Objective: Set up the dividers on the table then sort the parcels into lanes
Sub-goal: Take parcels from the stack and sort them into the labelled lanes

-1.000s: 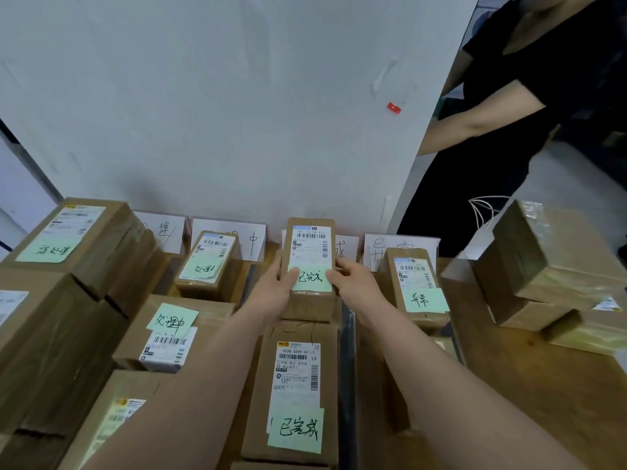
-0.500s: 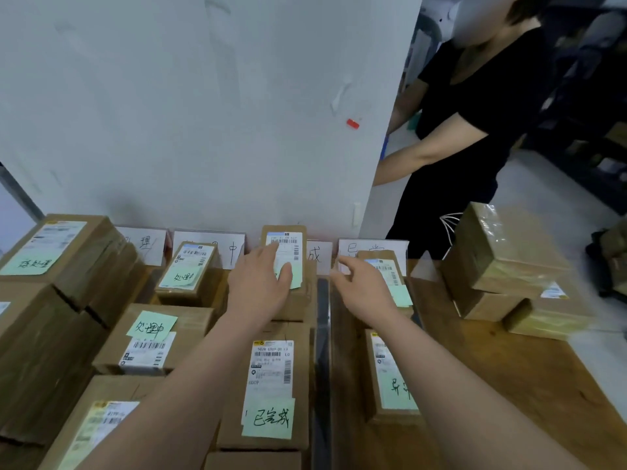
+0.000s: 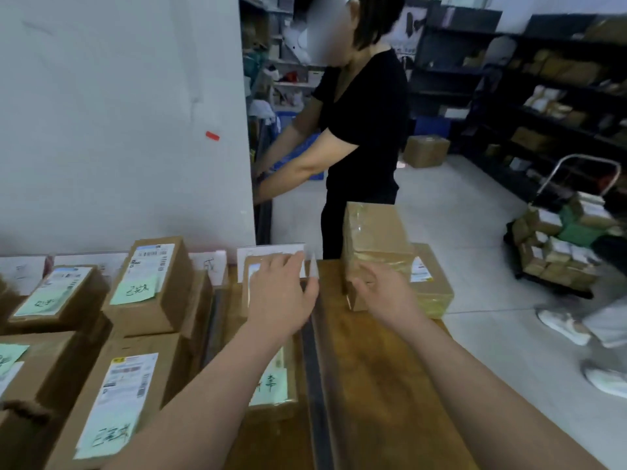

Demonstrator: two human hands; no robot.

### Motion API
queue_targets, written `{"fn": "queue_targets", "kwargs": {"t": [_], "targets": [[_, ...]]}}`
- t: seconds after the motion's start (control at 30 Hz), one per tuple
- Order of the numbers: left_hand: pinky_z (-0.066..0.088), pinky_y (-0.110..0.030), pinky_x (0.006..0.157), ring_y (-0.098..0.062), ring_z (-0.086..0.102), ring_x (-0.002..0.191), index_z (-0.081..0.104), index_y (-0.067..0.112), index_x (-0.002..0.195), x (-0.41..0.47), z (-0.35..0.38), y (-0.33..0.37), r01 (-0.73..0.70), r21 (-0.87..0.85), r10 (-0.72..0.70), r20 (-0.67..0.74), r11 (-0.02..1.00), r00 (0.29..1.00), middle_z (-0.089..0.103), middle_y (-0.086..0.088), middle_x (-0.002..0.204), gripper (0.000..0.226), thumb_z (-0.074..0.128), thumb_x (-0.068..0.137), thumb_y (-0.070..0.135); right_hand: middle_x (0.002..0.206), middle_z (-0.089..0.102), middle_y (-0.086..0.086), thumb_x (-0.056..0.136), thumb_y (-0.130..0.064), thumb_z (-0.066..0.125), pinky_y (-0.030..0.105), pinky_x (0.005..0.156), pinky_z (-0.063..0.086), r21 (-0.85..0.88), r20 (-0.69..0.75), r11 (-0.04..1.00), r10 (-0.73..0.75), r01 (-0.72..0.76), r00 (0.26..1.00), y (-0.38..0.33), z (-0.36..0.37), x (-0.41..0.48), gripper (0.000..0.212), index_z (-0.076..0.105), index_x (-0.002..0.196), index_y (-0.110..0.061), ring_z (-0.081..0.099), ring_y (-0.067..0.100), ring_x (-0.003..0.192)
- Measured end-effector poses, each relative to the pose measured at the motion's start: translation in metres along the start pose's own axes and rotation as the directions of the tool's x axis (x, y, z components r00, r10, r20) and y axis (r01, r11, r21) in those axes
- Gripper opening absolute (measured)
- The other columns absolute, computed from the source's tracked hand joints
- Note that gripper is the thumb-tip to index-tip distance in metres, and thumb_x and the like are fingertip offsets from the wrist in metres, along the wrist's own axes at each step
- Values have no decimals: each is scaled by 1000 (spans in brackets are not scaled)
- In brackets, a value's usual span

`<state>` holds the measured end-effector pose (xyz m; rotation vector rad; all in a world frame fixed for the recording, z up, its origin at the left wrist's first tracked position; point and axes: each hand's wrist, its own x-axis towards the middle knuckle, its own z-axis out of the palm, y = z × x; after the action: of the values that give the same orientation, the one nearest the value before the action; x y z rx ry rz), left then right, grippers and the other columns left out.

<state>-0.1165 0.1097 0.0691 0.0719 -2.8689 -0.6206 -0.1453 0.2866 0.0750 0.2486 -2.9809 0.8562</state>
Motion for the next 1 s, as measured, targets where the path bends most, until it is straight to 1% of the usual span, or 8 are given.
{"fn": "queue_targets", "kwargs": {"t": [0.17, 0.23, 0.3, 0.43, 0.6, 0.8, 0.93, 1.0], "targets": [[35, -44, 108, -30, 42, 132, 42, 24, 143, 24, 50, 86, 52, -5, -51, 49, 999, 997, 46, -7, 146, 56, 47, 94, 50, 134, 57, 6, 98, -27, 50, 31, 97, 41, 23, 10, 997, 77, -77, 997, 86, -46, 15, 41, 51, 137, -14, 52, 23, 123], [34, -47, 109, -32, 39, 134, 40, 26, 142, 38, 68, 110, 82, 24, -84, 84, 996, 993, 42, -8, 147, 62, 47, 90, 58, 126, 61, 8, 97, -25, 49, 33, 93, 46, 51, 20, 992, 116, -117, 993, 110, -57, 21, 37, 56, 132, -12, 55, 24, 116], [32, -49, 109, -35, 34, 137, 35, 25, 145, 54, 84, 129, 127, 64, -134, 125, 990, 983, 36, -11, 149, 72, 47, 87, 66, 126, 61, 11, 97, -25, 50, 37, 93, 46, 74, 39, 984, 158, -160, 987, 130, -65, 27, 36, 58, 128, -9, 55, 27, 116], [25, -51, 111, -40, 25, 140, 33, 23, 145, 92, 106, 157, 199, 105, -214, 155, 974, 964, 26, -17, 154, 84, 50, 79, 74, 127, 59, 19, 96, -19, 50, 40, 94, 43, 138, 64, 973, 176, -184, 982, 161, -70, 47, 36, 55, 124, 4, 53, 32, 117], [24, -56, 113, -44, 20, 141, 32, 22, 146, 135, 127, 171, 274, 177, -307, 204, 945, 929, 18, -21, 156, 101, 48, 68, 84, 144, 48, 5, 98, -25, 48, 25, 98, 37, 153, 88, 977, 134, -146, 987, 189, -72, 72, 46, 45, 142, -14, 48, 20, 126], [18, -63, 113, -49, 6, 145, 22, 27, 151, 165, 150, 179, 413, 215, -459, 252, 885, 852, -4, -24, 161, 118, 56, 57, 89, 147, 45, 2, 98, -25, 47, 25, 101, 35, 161, 97, 971, 160, -174, 982, 212, -71, 88, 47, 42, 144, -17, 45, 18, 131], [24, -60, 110, -47, 20, 139, 24, 31, 149, 162, 151, 172, 428, 158, -453, 196, 890, 870, 6, -18, 158, 110, 55, 58, 84, 145, 47, 1, 98, -26, 47, 23, 99, 35, 209, 100, 960, 168, -186, 981, 222, -68, 88, 47, 44, 144, -19, 45, 18, 130], [27, -60, 108, -46, 26, 134, 26, 33, 147, 156, 147, 166, 437, 84, -445, 165, 895, 880, 9, -13, 154, 107, 54, 56, 81, 144, 49, 0, 98, -26, 48, 24, 98, 37, 238, 101, 951, 178, -198, 979, 226, -65, 87, 45, 46, 143, -19, 47, 17, 129]]}}
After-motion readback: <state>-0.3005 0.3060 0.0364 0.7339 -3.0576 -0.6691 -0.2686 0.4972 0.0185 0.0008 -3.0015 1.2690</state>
